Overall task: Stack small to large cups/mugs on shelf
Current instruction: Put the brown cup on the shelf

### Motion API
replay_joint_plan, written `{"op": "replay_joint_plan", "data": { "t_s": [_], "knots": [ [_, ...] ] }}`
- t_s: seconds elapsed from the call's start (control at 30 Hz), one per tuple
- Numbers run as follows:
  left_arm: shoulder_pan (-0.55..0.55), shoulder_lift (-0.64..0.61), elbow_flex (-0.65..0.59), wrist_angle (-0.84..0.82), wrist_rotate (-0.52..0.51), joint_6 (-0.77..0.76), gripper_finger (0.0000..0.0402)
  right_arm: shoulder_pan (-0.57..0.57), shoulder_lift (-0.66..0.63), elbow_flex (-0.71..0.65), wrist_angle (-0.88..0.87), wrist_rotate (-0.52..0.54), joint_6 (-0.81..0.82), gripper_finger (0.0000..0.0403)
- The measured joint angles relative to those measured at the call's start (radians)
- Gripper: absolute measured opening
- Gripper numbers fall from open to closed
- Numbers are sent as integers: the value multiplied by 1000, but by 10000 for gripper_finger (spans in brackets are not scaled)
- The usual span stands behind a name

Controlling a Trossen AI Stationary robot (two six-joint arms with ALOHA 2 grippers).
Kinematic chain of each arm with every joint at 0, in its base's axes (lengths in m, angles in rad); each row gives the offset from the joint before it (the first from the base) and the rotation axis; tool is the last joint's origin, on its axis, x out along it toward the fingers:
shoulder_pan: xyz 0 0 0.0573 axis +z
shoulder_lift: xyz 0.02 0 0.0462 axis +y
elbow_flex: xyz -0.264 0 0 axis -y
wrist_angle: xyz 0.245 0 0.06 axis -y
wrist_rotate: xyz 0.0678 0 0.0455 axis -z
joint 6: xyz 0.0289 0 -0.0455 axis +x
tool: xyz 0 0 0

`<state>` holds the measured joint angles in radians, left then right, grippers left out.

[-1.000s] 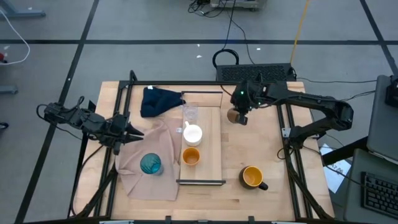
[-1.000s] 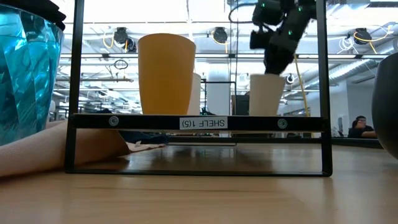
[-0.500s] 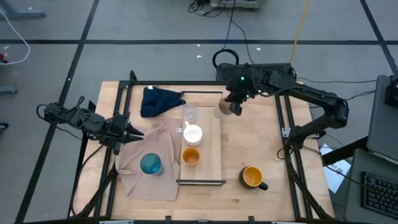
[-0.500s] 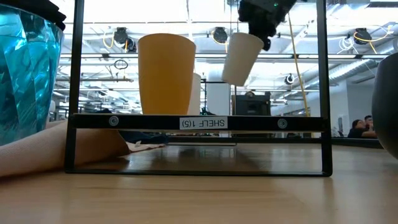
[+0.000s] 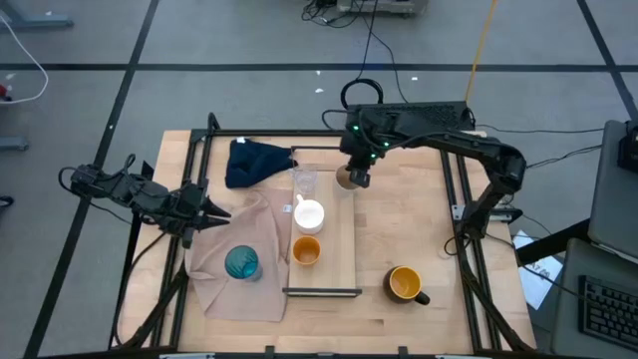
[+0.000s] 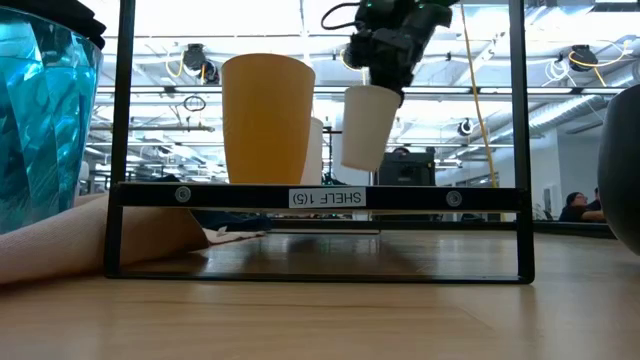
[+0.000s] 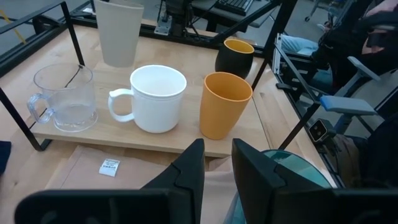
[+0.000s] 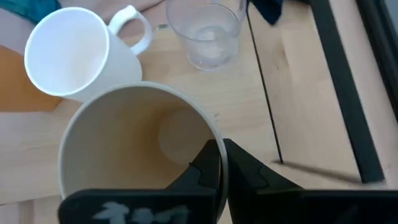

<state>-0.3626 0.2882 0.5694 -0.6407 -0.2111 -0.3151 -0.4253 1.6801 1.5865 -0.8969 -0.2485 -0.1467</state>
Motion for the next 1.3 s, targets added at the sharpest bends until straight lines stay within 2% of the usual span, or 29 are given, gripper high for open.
{"op": "replay_joint_plan", "data": {
  "t_s": [0.37,0.9,1.3],
  "knots": [
    [0,0,0,-18,1,-2,81,-24,142,151,-84,-16,-70,0],
    [0,0,0,-22,1,6,81,-45,237,156,-89,-18,-118,0],
    [0,0,0,-22,1,3,81,-44,246,156,-73,-22,-126,0]
  ]
}}
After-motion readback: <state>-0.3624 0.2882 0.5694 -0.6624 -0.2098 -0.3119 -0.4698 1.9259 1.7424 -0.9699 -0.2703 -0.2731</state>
